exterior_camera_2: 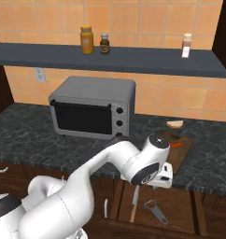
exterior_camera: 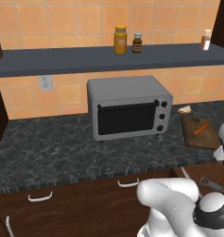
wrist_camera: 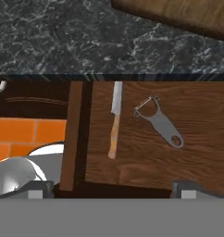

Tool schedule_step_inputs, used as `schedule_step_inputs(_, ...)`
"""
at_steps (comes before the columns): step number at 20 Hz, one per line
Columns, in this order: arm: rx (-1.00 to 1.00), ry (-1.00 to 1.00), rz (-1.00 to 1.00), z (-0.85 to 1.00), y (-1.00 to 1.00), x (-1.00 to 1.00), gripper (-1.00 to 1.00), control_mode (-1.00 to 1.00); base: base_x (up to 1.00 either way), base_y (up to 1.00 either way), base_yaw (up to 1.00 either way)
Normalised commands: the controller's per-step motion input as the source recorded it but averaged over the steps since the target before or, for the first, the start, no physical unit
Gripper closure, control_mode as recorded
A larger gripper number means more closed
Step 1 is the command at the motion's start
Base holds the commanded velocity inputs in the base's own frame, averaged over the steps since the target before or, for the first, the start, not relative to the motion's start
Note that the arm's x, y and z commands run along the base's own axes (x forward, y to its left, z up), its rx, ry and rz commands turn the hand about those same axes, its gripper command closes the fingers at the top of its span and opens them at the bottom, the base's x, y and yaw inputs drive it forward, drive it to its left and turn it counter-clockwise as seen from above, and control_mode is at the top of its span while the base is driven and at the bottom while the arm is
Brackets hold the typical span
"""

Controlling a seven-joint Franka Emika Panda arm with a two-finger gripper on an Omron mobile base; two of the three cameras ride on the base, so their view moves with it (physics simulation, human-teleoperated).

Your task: Place the appropriate cutting tool for cutting the carrot skin on the cutting board.

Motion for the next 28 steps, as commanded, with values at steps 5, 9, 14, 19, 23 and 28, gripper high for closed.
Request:
schedule_step_inputs(5,0.0,0.22,-0.12,-0.42,-0.26,-0.05,-1.0,-1.0,0.0,0.0,0.0)
schedule_step_inputs(9,0.0,0.35,-0.09,-0.44,-0.22,0.0,-1.0,-1.0,0.0,0.0,0.0)
schedule_step_inputs(14,0.05,0.07,-0.09,-0.56,-0.2,-0.09,-1.0,-1.0,0.0,0.0,0.0)
schedule_step_inputs(19,0.01,0.11,-0.03,-0.52,-0.03,-0.02,-1.0,-1.0,0.0,0.0,0.0)
schedule_step_inputs(23,0.0,0.19,0.0,-0.48,0.0,0.0,-1.0,-1.0,0.0,0.0,0.0)
schedule_step_inputs(28,0.0,0.21,0.0,-0.49,0.0,-0.1,-1.0,-1.0,0.0,0.0,0.0)
